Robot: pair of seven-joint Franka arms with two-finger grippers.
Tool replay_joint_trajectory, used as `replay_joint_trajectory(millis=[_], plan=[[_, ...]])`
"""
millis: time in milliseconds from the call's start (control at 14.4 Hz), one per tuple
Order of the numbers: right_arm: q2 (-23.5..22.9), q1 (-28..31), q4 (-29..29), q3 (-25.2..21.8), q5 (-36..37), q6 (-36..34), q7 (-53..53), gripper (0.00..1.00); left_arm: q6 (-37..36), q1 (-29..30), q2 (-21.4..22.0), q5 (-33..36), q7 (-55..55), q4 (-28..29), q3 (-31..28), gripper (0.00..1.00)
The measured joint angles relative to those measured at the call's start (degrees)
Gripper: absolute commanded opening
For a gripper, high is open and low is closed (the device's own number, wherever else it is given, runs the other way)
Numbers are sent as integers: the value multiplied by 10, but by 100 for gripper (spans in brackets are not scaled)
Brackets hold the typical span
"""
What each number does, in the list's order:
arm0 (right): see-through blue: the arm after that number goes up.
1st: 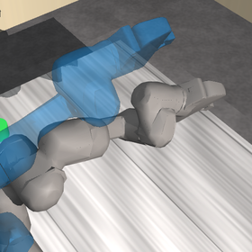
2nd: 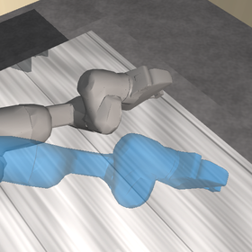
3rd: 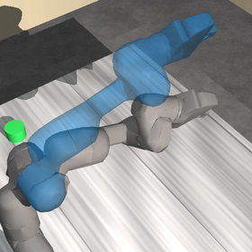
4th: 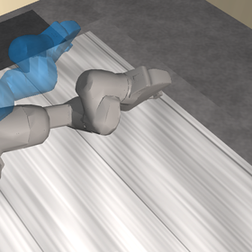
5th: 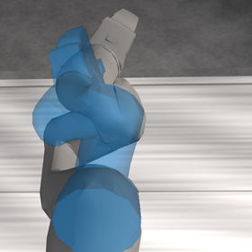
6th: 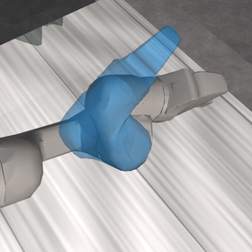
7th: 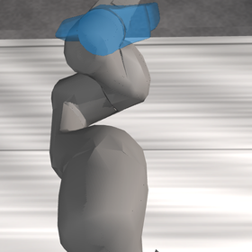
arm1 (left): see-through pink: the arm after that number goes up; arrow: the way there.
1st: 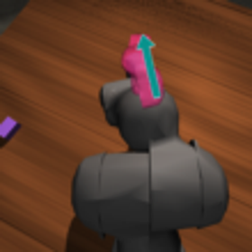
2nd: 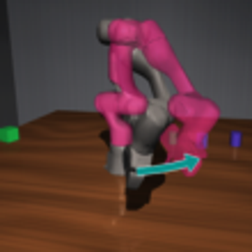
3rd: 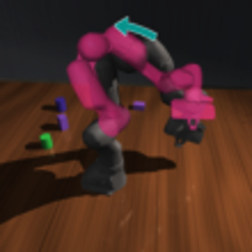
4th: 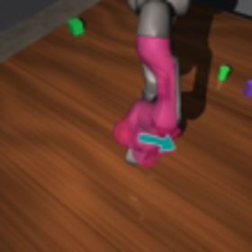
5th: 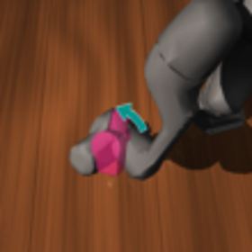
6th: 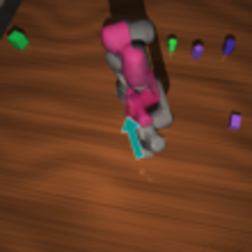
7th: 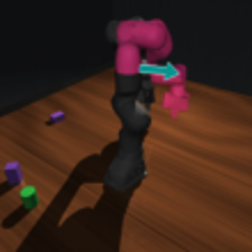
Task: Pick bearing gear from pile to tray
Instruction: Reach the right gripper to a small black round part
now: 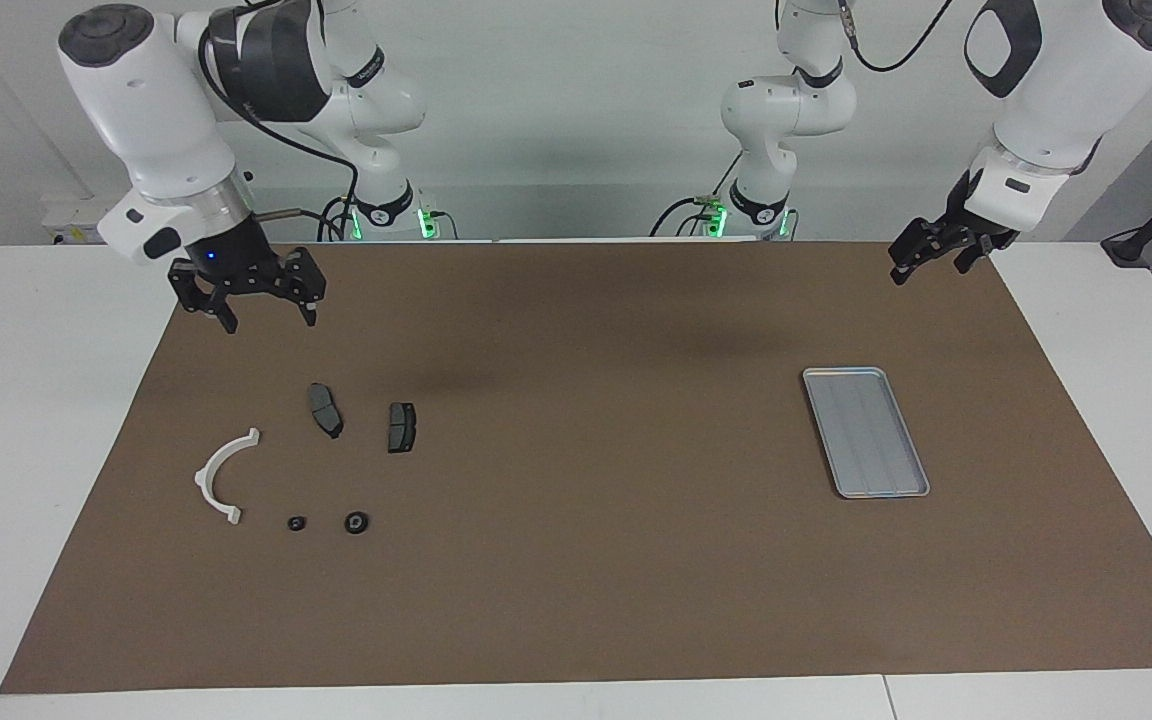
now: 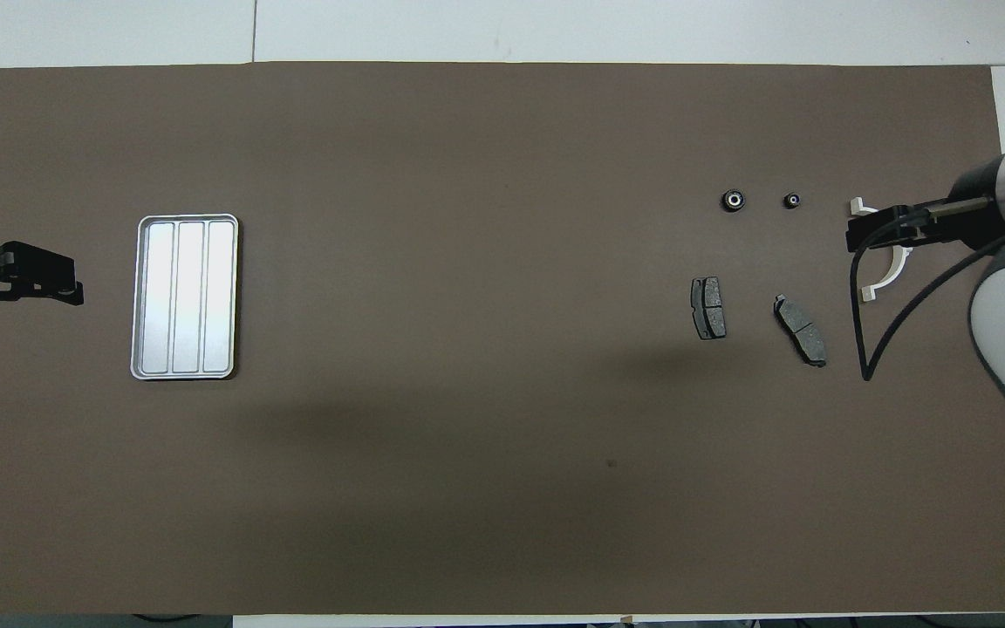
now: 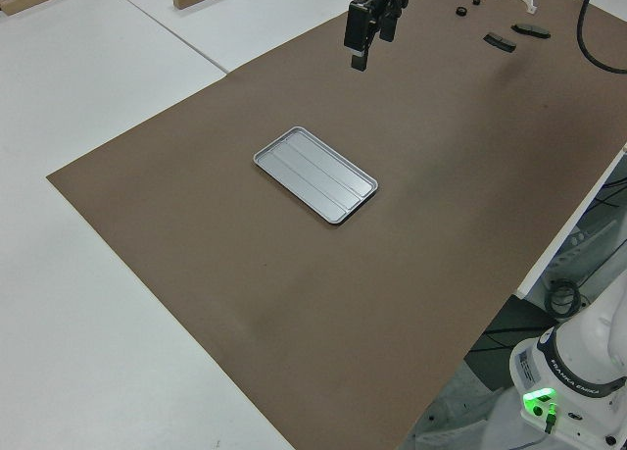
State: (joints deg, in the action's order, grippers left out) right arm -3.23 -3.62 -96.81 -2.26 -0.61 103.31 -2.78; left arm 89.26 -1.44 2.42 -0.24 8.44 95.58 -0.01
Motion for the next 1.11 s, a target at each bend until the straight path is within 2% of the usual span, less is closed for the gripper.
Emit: replay_joint_trajectory(millis=[484, 900, 1107], plan=[[-127, -14, 6, 1, 0, 88, 12, 100, 0, 0, 0, 0, 0, 0, 0, 100], [-247, -15, 48, 1, 0, 174, 20, 100, 0, 0, 0, 0, 0, 0, 0, 100], [-302, -19, 80, 1, 1, 183, 81, 100, 0, 0, 0, 0, 0, 0, 0, 100]])
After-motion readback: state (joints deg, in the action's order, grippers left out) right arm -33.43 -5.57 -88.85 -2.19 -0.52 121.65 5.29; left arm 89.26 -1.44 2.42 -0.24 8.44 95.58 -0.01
